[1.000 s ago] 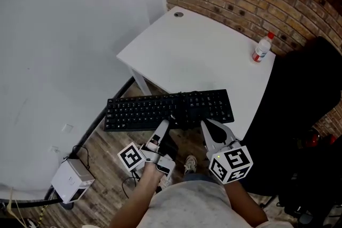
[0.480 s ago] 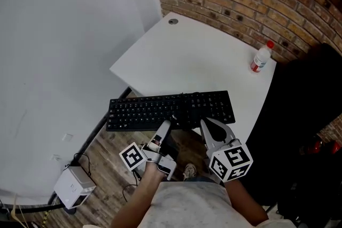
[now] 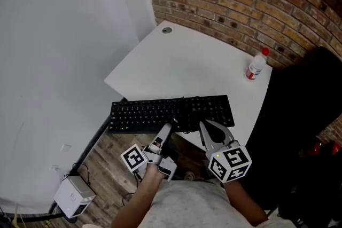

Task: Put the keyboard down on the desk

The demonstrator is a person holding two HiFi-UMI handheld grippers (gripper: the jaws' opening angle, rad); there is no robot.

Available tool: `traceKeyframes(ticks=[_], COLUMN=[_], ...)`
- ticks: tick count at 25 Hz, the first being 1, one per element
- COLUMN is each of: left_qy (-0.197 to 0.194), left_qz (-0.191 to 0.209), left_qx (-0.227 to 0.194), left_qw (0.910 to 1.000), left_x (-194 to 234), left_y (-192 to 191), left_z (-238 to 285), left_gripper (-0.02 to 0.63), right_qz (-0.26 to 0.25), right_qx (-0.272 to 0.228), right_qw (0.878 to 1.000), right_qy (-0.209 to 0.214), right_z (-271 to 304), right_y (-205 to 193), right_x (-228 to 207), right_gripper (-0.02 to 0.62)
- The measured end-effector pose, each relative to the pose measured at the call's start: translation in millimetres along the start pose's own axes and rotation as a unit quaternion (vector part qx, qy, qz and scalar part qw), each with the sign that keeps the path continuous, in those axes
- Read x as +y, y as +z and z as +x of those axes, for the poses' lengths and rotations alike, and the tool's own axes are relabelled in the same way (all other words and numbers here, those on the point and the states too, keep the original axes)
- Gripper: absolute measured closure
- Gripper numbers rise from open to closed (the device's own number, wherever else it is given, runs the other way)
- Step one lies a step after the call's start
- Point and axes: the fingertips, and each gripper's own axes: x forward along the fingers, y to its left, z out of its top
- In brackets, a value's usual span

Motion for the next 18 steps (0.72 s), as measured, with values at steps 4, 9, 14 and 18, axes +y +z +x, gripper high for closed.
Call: traceKeyframes(ticks=[4,9,14,18], left_qy=[0.002,0.005,0.006,0.009], left_qz=[-0.003,-0.015,-0.022,-0.026], left_qx=[0.014,0.042,0.085,0.12], left_qw=[0.9999,0.999,0.9961,0.9924], left_x=[8,25,38,48], left_y=[8,25,43,58], left_z=[20,50,91,121], left_gripper=[0.523,0.523,0.523,0.523], right_qz=[0.004,0.006,0.011,0.017], right_qx=[-0.001,-0.002,0.0,0.0], right_qw=[1.0,0.999,0.997,0.994], right_qy=[-0.014,-0.045,-0.079,-0.106], right_z=[13,38,69,94], right_y=[3,5,15,21], right_x=[-15,-37,-65,-84], right_gripper=[0.586,0.586,0.586,0.586])
